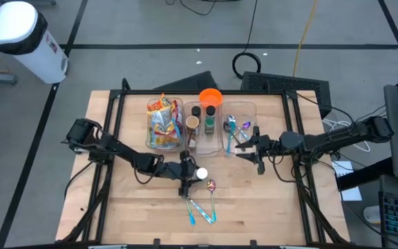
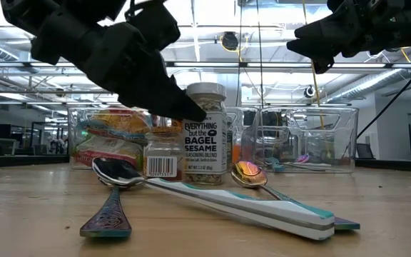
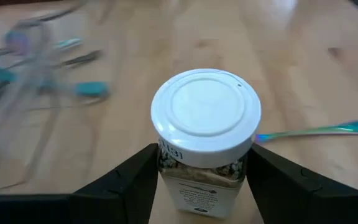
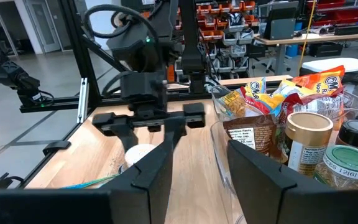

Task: Pick & Place Food Item
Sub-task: Put the white seasoning bottle into the middle transparent bin

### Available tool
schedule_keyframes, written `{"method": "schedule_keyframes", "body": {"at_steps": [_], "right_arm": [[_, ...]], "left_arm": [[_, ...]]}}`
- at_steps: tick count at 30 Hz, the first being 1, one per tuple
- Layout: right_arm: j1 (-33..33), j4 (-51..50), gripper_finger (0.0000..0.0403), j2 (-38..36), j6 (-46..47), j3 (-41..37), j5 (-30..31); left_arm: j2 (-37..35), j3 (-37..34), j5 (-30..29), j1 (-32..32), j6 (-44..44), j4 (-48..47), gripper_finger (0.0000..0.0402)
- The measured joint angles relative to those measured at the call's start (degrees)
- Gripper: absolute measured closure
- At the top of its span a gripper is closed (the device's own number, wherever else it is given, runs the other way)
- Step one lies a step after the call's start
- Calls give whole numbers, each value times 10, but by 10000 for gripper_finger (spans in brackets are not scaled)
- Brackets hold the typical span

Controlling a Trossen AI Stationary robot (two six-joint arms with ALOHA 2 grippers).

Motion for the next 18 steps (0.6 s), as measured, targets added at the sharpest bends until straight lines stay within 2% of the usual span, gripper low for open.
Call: {"method": "schedule_keyframes", "body": {"at_steps": [3,9,14,18], "right_arm": [[0,0,259,0,0,0,0],[0,0,259,0,0,0,0],[0,0,259,0,0,0,0],[0,0,259,0,1,0,0]], "left_arm": [[0,0,5,-13,0,2,177],[0,0,-20,-21,-1,9,174],[1,0,-28,-21,0,17,193],[1,0,-29,-21,0,30,194]]}}
